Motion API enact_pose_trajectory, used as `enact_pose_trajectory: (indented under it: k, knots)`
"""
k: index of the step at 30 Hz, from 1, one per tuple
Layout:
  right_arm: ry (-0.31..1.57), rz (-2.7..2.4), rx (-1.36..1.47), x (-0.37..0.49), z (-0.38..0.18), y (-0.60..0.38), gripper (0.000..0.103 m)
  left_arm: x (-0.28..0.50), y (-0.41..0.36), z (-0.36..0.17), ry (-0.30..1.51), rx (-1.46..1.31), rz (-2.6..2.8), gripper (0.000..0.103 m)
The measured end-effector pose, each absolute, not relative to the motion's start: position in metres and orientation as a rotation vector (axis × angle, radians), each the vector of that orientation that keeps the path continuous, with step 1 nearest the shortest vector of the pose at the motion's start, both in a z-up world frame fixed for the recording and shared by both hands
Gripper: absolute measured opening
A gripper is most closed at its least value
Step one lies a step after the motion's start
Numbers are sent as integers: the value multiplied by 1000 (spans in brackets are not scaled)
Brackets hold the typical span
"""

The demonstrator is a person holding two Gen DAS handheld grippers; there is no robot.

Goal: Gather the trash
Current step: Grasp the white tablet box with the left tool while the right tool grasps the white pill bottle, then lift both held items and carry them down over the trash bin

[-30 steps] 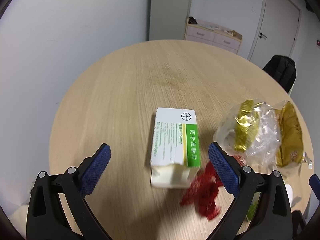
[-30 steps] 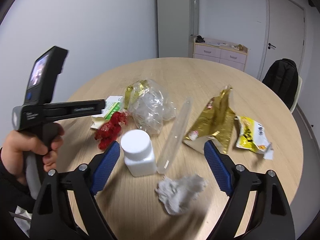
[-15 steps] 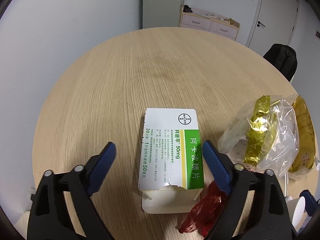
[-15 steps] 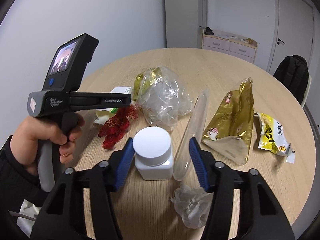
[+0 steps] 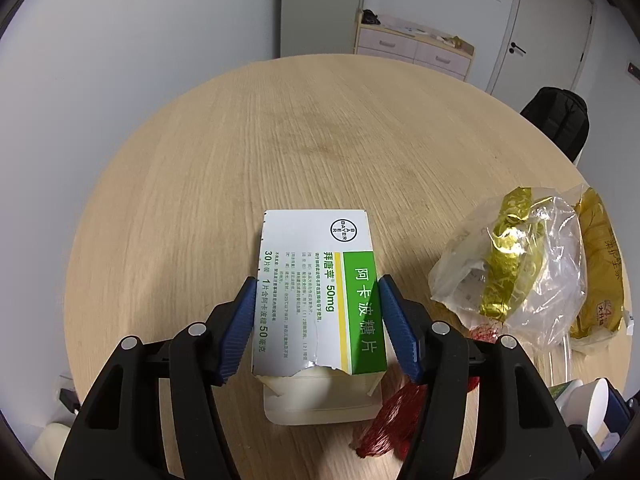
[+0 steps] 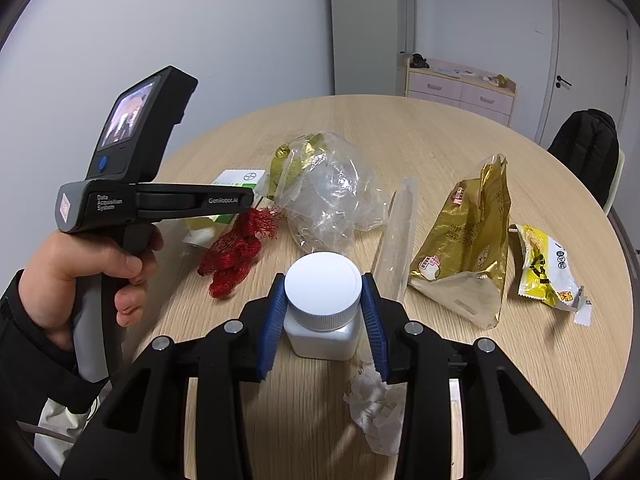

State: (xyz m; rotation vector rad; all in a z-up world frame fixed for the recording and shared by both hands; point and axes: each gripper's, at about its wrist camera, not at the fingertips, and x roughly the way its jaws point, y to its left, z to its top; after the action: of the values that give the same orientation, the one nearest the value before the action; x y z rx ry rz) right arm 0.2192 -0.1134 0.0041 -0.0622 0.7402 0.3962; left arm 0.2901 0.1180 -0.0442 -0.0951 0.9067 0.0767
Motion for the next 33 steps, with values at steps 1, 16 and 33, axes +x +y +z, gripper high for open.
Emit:
enact_pose_trajectory:
  k: [1, 16, 33]
  knots:
    - [739, 396, -62, 220, 4, -114, 36, 288, 118, -43, 903, -94, 79, 59]
    - [699, 390, -53, 197, 19, -119, 36, 236, 116, -14, 842, -106, 138, 59]
    - [656, 393, -49, 149, 34, -128, 36, 152, 99, 11, 791, -104, 140, 60]
